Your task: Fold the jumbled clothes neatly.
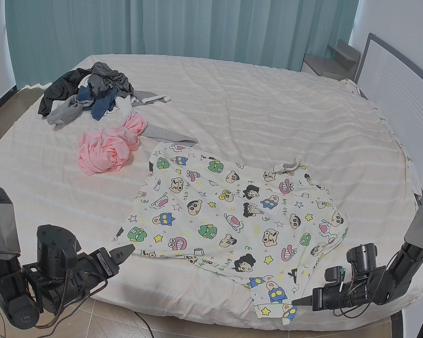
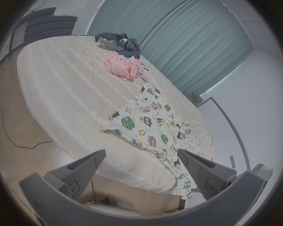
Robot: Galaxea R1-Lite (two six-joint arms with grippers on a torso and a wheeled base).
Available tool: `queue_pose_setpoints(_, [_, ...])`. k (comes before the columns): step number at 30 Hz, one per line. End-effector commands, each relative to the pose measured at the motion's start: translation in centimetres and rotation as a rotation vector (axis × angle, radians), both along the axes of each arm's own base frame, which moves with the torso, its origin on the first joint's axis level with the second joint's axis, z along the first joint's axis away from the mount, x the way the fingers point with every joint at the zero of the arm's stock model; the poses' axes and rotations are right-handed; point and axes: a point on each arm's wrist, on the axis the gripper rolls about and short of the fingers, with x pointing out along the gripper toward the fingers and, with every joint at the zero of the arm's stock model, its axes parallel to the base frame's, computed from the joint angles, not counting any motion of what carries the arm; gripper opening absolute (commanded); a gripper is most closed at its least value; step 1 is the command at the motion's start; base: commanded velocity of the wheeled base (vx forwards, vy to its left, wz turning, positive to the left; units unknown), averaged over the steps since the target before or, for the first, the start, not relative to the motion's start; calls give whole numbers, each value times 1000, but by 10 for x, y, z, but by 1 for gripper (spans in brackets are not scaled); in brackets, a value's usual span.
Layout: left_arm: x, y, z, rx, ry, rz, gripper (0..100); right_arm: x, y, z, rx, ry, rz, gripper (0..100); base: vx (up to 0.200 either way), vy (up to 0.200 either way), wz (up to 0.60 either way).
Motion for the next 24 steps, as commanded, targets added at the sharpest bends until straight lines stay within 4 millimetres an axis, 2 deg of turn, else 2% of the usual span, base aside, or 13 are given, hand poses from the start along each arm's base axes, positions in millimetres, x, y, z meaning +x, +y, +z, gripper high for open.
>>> queue_pose_setpoints(1, [-2,-1,-8,18,38,-9,100,-8,-8,9,1,-7,-25,0,0,0,0])
queue_pose_setpoints(7, [-6,-11,-28,24,133,-108,100,-18,-16,6,-5,26,-47,0,0,0,0])
queue_pose_setpoints(11, [-3,-15,-36,6,171,-154,100,-24,-17,10,-5,20,-43,0,0,0,0])
queue_pose_setpoints(15, [16,-20,-49,3,173,-119,100,-27,-17,12,-5,18,-43,0,0,0,0])
queue_pose_setpoints(16, [26,-24,-55,-17,173,-86,100,-28,-17,13,-4,15,-42,0,0,0,0])
queue_pose_setpoints(19, [33,-28,-63,-14,195,-67,100,-30,-17,18,0,2,-39,0,0,0,0])
queue_pose_setpoints(23, [44,-30,-63,-20,188,-42,100,-30,-17,21,1,-9,-39,0,0,0,0])
queue_pose_setpoints(24, [53,-34,-64,-2,193,-13,100,-30,-17,24,5,-21,-41,0,0,0,0])
